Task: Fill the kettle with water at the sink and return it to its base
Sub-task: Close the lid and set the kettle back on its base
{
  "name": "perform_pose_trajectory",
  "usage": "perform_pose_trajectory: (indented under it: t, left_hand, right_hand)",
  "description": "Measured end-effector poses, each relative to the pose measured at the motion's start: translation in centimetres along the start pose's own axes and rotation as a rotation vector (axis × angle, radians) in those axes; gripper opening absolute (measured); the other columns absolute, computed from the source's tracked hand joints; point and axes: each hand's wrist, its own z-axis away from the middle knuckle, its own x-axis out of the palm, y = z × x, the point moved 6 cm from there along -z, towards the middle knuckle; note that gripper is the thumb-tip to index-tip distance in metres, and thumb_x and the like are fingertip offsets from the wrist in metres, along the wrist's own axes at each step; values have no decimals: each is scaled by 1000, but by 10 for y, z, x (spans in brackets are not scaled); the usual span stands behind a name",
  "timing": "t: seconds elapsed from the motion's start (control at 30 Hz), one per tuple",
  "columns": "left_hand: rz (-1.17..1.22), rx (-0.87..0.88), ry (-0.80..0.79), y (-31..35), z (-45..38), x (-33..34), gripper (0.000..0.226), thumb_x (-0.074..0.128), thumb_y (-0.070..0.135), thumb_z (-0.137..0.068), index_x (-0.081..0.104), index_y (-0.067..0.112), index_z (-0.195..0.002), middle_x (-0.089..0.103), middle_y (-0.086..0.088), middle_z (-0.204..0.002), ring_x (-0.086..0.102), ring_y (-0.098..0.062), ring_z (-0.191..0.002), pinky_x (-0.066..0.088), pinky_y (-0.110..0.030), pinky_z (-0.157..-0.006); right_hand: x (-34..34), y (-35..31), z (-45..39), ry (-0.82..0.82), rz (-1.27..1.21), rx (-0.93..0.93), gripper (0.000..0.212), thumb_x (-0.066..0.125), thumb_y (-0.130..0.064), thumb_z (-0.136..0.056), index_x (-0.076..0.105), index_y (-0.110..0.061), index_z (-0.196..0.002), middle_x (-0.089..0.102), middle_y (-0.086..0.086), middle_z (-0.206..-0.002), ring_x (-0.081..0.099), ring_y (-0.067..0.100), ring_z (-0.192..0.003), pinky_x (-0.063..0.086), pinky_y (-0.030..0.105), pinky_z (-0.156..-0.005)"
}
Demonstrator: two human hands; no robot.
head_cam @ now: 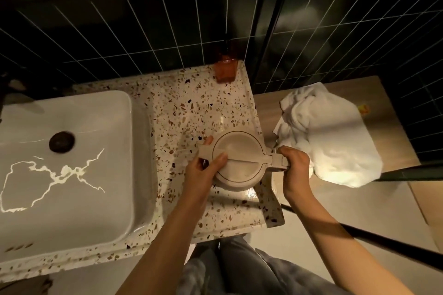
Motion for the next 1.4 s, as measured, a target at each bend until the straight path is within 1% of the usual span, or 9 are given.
perform_pose_trajectory:
  t: [0.07, 0.23, 0.33, 0.47, 0.73, 0.9, 1.0, 1.13, 1.4]
  left_hand:
    - [-20, -2, -2, -2, -2, -1, 61, 70, 15, -84, 51, 20, -141, 64, 9, -125, 60, -4, -112, 52, -9, -71]
    - [-52, 5, -11, -7, -3, -5, 59, 70, 16, -86, 51, 21, -141, 62, 7, -132, 59, 1, -116, 50, -7, -78]
    - [-58, 1, -4, -9, -4, -6, 61, 71, 18, -85, 50, 22, -142, 62, 5, -134, 61, 2, -113, 50, -9, -79]
    - [-35, 2, -4, -8, -10, -3, 59, 69, 12, -86, 50, 19, -142, 63, 6, -130, 64, 9, -103, 50, -8, -77]
    - [-49, 5, -4, -3, -21, 0, 58, 69, 11, -86, 51, 17, -141, 65, 9, -123, 66, 10, -98, 50, -7, -74]
    - [-51, 9, -3, -3, -19, -1, 58, 69, 9, -86, 51, 17, -141, 65, 11, -120, 66, 12, -95, 50, -6, -72]
    - [-49, 7, -3, -3, -17, -1, 57, 69, 7, -86, 52, 21, -138, 65, 15, -116, 65, 14, -93, 50, -6, -71]
    - [-64, 6, -6, -4, -16, -1, 58, 70, 9, -85, 53, 22, -139, 65, 15, -119, 64, 13, -97, 50, -6, -73]
    - [-83, 2, -18, -11, -6, -5, 59, 71, 15, -85, 52, 27, -139, 63, 11, -131, 62, 7, -110, 49, -8, -82]
  right_hand:
    - [-1, 8, -1, 2, 24, 1, 40, 46, -9, -75, 59, -23, -40, 52, -12, -41, 45, 0, -45, 37, 16, -49]
    - [-4, 15, -5, 13, 103, 5, 28, 43, -7, -76, 51, -8, -49, 48, -12, -41, 40, 2, -45, 34, 18, -48]
    - [-4, 16, -7, 22, 80, -9, 44, 42, -3, -78, 57, -24, -42, 49, -11, -41, 41, 2, -45, 34, 19, -48]
    - [-4, 17, -12, 60, 140, -21, 28, 43, -8, -74, 52, -10, -48, 47, -9, -43, 39, 6, -47, 33, 23, -49]
    - [-4, 23, -22, 107, 54, 48, 23, 52, -24, -64, 55, -20, -42, 47, -9, -41, 41, 20, -52, 34, 30, -52]
    - [-1, 16, -21, 84, 96, 8, 24, 45, -10, -72, 51, -8, -48, 45, -10, -40, 37, 6, -45, 31, 22, -48]
    - [-4, 18, -20, 95, 69, 18, 31, 45, -9, -72, 53, -18, -43, 47, -11, -40, 39, 4, -45, 32, 20, -49]
    - [-4, 21, -17, 67, 65, 43, 25, 51, -24, -64, 54, -17, -39, 47, -10, -41, 39, 6, -46, 31, 26, -51]
    - [-6, 20, -8, 78, -1, 49, 22, 51, -23, -62, 46, -5, -51, 38, -8, -42, 32, 10, -45, 28, 25, -47]
